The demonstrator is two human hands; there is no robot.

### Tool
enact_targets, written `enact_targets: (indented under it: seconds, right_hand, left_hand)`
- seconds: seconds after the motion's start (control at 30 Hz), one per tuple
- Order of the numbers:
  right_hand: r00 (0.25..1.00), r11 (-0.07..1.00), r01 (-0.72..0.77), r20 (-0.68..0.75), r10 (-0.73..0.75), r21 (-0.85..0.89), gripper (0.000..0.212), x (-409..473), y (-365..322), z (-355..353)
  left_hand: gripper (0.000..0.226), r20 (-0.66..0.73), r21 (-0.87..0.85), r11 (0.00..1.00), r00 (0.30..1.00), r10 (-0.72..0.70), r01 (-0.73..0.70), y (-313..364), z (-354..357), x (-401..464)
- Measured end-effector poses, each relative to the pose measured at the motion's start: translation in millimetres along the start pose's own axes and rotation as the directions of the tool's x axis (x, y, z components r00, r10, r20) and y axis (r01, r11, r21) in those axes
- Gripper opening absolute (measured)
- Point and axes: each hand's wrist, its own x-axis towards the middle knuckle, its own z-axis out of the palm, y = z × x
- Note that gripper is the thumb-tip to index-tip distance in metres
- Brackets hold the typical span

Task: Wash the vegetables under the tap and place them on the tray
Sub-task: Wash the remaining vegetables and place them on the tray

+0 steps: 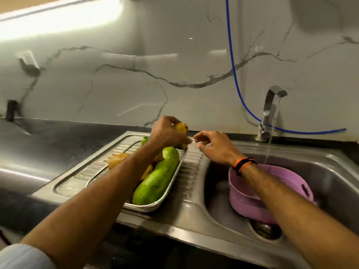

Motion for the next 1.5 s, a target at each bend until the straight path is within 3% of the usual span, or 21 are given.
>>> enact_targets:
  seconds: [0.17,0.37,0.47,0.67,0.93,1.17,1.37,1.5]
  right_hand:
    - [0.996,0.996,0.086,0.006,-0.086,0.013,0.029,20.6,-43.6,21.7]
    - [0.995,0.996,0.081,0.063,-0.083,0.025,0.026,38.6,-67.0,53.3]
    - [0.994,0.997,0.072,0.081,-0.073,0.018,0.026,40.6,-69.0,63.9]
    - [0.997,0.999,-0.009,0.078,0.006,0.031,0.035,40.5,-59.4,74.2]
    - [0.996,0.975,-0.072,-0.032,0.080,0.211,0.024,31.5,-51.2,53.2]
    - [0.984,0.976,-0.146,-0.081,0.161,0.163,0.022,5.3,4.1,-7.2]
    - [0.954,0.962,-0.261,-0.128,0.270,0.081,0.021,-40.5,80.0,-64.0]
    - [0.934,0.939,-0.344,-0.104,0.341,-0.008,0.021,-73.5,123.9,-82.2]
  left_hand:
    - [0.060,-0.085,0.025,0.995,0.992,-0.090,0.092,-30.8,-48.0,12.7]
    - [0.051,-0.119,0.034,0.972,0.967,-0.226,0.232,-77.3,-75.9,27.6]
    - [0.060,-0.119,0.010,0.979,0.972,-0.201,0.204,-96.6,-73.9,35.1]
    - [0.046,0.029,0.114,0.970,0.975,-0.218,0.214,-115.2,-76.7,36.0]
    - [0.048,-0.001,0.085,0.992,0.996,-0.089,0.089,-90.1,-73.8,29.3]
    - [0.042,0.037,0.015,0.997,0.997,0.072,-0.073,-17.6,-7.8,22.7]
    - [0.042,0.203,0.036,0.989,0.971,0.130,-0.140,15.6,95.4,3.8]
    - [0.041,0.311,0.014,0.994,0.945,0.102,-0.112,23.4,159.8,-11.0]
